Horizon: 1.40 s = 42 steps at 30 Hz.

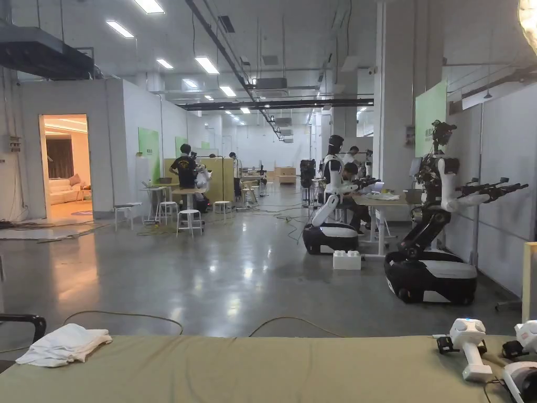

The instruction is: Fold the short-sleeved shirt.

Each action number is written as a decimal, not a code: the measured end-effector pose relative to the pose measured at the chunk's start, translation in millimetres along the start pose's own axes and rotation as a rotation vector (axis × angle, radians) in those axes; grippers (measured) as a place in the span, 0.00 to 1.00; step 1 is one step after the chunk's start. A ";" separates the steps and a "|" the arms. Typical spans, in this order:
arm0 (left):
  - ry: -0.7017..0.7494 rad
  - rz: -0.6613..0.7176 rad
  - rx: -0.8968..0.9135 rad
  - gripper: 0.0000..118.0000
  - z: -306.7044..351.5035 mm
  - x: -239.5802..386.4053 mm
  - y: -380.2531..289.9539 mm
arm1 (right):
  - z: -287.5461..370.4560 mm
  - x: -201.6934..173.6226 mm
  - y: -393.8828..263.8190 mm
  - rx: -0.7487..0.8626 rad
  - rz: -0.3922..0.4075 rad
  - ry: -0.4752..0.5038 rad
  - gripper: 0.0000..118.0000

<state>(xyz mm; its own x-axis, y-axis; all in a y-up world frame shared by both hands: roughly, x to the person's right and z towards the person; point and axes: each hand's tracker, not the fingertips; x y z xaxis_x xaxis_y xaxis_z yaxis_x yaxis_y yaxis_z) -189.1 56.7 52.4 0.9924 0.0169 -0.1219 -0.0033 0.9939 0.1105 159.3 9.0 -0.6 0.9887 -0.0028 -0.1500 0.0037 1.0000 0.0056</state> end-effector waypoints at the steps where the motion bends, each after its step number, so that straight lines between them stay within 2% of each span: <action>1: 0.000 -0.001 0.000 0.00 0.1 0.4 -0.3 | 0.5 0.3 0.1 0.002 0.000 -0.002 0.00; 32: -0.006 -0.015 -0.026 0.00 0.0 3.7 -8.3 | 4.2 2.5 -4.3 -0.012 0.004 -0.012 0.00; 42: -0.042 -0.058 -0.024 0.00 2.9 8.6 -6.1 | 5.7 1.9 -2.3 0.000 0.002 -0.005 0.00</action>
<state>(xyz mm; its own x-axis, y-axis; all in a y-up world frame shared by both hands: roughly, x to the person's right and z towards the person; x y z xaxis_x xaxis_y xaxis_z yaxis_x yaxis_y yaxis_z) -180.2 50.5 53.5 0.9953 -0.0447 -0.0863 0.0517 0.9954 0.0810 162.0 6.7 4.7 0.9895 -0.0005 -0.1446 0.0014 1.0000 0.0062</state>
